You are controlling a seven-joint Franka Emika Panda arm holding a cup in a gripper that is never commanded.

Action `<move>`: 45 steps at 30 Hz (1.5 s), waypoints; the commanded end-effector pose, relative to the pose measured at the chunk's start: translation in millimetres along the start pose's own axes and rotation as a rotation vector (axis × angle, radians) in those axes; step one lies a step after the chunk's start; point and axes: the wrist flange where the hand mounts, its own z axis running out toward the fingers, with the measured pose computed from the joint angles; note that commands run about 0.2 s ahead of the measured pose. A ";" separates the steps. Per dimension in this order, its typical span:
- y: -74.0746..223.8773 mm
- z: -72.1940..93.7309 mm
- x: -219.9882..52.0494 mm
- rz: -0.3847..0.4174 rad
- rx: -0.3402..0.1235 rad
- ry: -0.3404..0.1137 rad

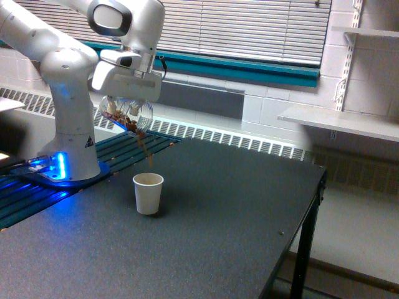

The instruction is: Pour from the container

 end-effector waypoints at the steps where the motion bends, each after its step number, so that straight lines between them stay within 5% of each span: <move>1: 0.9 9.6 -3.9 -0.022 -0.034 -0.009; 45: -1.3 15.2 -7.0 -0.050 -0.077 -0.084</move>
